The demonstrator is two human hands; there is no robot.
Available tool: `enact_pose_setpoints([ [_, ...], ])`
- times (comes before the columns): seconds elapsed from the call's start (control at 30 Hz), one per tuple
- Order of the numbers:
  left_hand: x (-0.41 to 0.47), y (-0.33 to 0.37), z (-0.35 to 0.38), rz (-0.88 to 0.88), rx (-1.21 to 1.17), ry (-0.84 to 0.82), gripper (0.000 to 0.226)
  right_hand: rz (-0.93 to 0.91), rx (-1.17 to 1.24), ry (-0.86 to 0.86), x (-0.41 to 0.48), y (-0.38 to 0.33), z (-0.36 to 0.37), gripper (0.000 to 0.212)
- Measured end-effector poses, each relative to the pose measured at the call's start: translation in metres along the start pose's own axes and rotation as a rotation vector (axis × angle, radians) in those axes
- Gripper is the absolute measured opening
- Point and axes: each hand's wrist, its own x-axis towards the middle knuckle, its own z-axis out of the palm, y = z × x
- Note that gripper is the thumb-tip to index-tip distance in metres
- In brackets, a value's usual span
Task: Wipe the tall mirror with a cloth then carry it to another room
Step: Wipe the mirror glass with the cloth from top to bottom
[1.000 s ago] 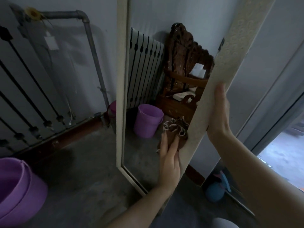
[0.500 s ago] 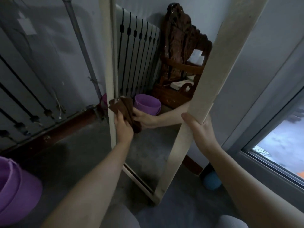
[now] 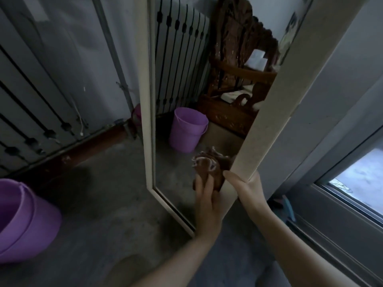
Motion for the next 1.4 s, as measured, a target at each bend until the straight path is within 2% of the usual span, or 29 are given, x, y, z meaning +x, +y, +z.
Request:
enact_pose_setpoints([
  [0.1,-0.004,0.001,0.004,0.078,-0.031,-0.022,0.047,-0.016,-0.011,0.029,0.003,0.005,0.000,0.033],
  [0.17,0.011,-0.005,0.003,0.076,0.000,0.032,0.054,-0.021,-0.007,0.011,0.007,0.007,-0.001,0.031],
  [0.3,0.073,-0.033,-0.018,-0.131,0.064,0.232,0.044,-0.056,-0.005,0.032,0.005,0.010,0.001,0.034],
  [0.47,0.147,-0.079,-0.068,-0.199,0.148,0.269,0.047,-0.082,-0.029,0.084,0.010,0.015,0.003,0.035],
  [0.7,0.129,-0.077,-0.054,-0.291,0.015,0.266,0.052,-0.140,-0.017,0.060,0.010,0.018,0.003,0.044],
  [0.87,0.051,-0.054,-0.014,-0.203,0.031,0.148,0.049,-0.184,0.030,0.065,0.002,0.010,0.008,0.042],
  [0.97,0.008,-0.040,0.004,-0.078,0.060,0.036,0.047,-0.133,0.046,0.102,0.002,0.010,0.009,0.040],
  [1.07,-0.012,-0.035,0.009,0.072,0.063,-0.058,0.048,-0.108,0.034,0.129,0.004,0.012,0.009,0.039],
  [1.13,-0.008,-0.034,0.009,0.095,0.034,-0.061,0.048,-0.102,0.037,0.120,0.004,0.012,0.007,0.039],
  [1.23,0.019,-0.038,0.007,-0.077,-0.017,0.046,0.049,-0.134,0.043,0.051,0.002,0.008,0.005,0.035],
  [1.3,0.054,-0.045,-0.004,-0.205,-0.022,0.139,0.052,-0.153,0.047,0.016,0.003,0.009,0.004,0.025],
  [1.4,0.111,-0.058,-0.034,-0.257,0.012,0.198,0.055,-0.106,0.030,0.067,0.010,0.014,0.004,0.041],
])
